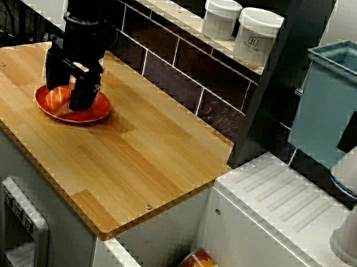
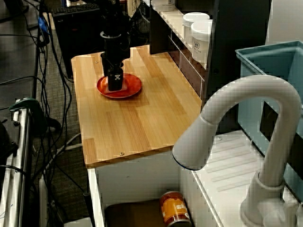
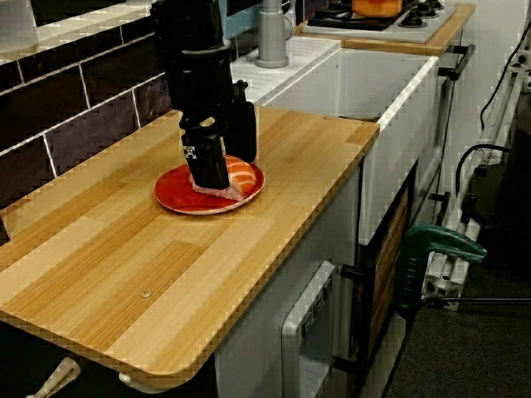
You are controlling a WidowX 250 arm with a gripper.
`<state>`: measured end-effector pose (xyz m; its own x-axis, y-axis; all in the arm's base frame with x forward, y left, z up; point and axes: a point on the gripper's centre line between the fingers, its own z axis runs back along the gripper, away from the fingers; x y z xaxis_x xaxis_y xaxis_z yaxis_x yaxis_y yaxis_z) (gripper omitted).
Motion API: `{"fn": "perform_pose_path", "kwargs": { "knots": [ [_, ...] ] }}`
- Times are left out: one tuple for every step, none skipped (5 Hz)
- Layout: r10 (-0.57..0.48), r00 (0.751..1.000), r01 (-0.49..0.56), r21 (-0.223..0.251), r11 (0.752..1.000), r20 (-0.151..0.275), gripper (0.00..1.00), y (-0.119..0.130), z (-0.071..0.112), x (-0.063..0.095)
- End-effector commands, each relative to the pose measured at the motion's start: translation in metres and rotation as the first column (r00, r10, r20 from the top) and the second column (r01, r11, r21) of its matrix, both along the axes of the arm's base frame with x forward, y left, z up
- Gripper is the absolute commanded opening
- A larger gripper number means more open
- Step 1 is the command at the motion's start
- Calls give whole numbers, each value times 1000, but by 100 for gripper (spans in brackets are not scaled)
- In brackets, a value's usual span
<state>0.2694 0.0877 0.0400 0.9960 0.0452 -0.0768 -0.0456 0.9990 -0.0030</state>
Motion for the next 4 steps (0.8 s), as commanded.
{"fn": "perform_pose_path", "kwargs": {
  "knots": [
    [-15,1000,15,19,1000,-5,0,2,0,-2],
    [-30,1000,31,25,999,-6,0,-3,11,-2],
    [-46,999,46,-5,999,5,0,-13,32,1],
    [-70,996,71,-13,997,48,0,-40,70,4]
  ]
}}
